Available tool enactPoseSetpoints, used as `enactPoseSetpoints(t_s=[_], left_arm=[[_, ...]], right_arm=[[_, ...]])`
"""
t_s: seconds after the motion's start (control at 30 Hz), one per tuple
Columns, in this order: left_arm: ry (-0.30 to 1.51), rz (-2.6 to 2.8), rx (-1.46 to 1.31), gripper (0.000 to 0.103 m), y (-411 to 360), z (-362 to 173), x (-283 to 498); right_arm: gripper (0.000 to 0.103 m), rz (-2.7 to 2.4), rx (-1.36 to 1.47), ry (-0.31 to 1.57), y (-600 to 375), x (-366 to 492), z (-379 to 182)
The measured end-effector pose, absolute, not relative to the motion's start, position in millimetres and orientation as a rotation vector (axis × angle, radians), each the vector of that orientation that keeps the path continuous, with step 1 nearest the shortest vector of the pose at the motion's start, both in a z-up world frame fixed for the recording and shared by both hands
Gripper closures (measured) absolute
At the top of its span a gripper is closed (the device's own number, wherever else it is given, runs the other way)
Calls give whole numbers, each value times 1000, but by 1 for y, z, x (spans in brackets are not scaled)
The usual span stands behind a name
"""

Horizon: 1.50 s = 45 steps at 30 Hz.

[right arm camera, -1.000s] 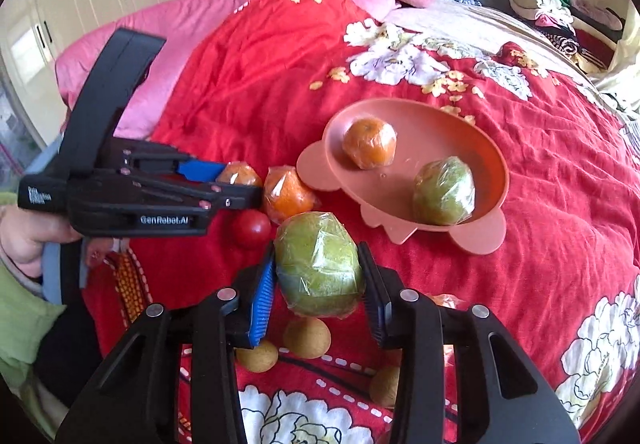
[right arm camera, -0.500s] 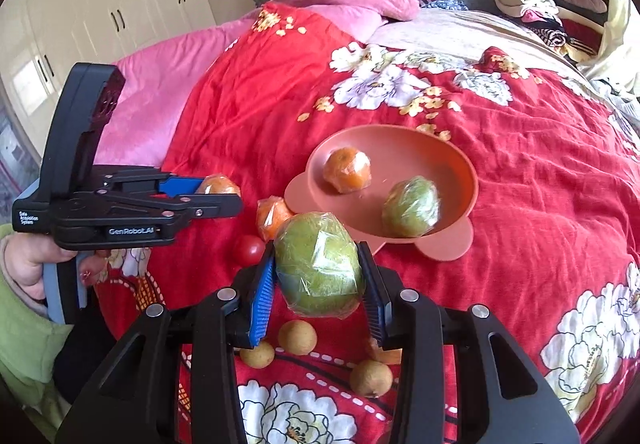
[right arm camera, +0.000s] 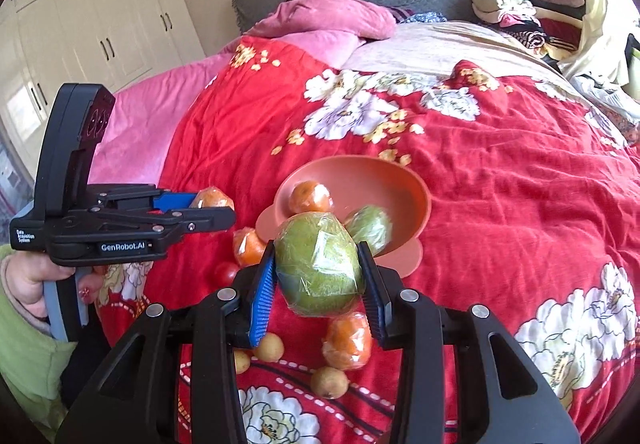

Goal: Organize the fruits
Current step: 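Carry the mandarin with the left tool while the right tool carries the green fruit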

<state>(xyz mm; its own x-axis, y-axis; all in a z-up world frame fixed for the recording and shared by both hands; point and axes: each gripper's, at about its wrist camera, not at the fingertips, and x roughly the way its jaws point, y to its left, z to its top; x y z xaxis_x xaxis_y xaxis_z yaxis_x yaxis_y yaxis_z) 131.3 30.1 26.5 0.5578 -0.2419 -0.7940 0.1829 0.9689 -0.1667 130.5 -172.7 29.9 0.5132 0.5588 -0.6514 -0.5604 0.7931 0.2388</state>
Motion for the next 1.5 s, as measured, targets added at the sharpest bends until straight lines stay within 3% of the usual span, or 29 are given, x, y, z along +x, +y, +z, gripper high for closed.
enactPoseSetpoints(t_s=[0.73, 1.5], left_arm=[[996, -301, 8, 71, -19, 8, 162], [1038, -275, 34, 71, -22, -17, 189]], right_arm=[[66, 622, 39, 760, -203, 163, 32], [66, 623, 17, 804, -190, 209, 16]])
